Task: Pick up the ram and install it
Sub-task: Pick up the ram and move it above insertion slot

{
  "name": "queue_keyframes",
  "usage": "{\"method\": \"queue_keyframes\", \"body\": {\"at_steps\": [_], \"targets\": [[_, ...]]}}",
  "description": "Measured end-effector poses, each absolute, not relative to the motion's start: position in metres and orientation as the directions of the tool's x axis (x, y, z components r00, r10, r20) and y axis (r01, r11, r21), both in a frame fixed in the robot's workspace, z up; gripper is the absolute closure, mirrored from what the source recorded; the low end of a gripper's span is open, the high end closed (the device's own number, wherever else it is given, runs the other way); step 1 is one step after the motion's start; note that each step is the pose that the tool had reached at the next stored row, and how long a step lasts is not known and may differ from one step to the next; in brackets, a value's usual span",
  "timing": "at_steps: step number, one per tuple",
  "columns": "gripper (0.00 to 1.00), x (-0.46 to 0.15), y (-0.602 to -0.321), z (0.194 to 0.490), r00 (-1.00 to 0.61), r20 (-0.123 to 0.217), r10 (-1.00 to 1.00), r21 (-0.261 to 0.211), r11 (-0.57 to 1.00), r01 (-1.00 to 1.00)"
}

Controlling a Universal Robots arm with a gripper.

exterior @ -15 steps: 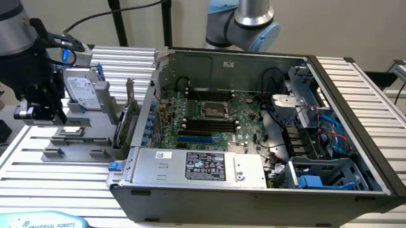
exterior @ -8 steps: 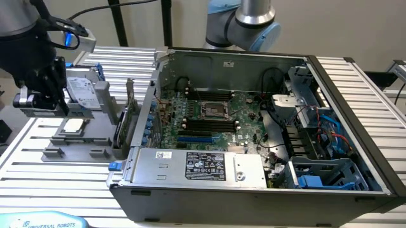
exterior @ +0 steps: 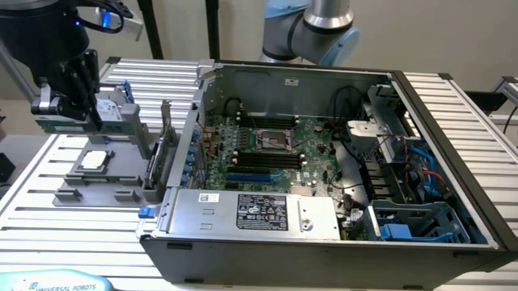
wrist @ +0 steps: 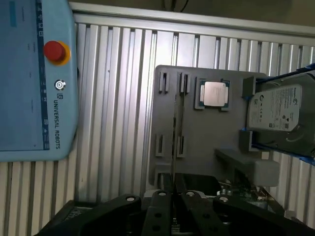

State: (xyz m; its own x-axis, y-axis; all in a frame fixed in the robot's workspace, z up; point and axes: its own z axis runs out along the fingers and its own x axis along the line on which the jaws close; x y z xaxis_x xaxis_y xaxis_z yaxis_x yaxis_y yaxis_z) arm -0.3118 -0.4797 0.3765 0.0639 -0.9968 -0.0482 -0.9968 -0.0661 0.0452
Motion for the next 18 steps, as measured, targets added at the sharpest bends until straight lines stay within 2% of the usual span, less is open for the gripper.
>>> {"method": "queue_keyframes", "body": {"at_steps": [12, 18], "targets": [[0.86, -0.257, -0.480, 0.393, 0.064, -0.097, -0.993, 0.043, -0.068, -0.997], [0.86, -0.230, -0.480, 0.393, 0.064, -0.107, -0.992, 0.043, -0.069, -0.997]]}}
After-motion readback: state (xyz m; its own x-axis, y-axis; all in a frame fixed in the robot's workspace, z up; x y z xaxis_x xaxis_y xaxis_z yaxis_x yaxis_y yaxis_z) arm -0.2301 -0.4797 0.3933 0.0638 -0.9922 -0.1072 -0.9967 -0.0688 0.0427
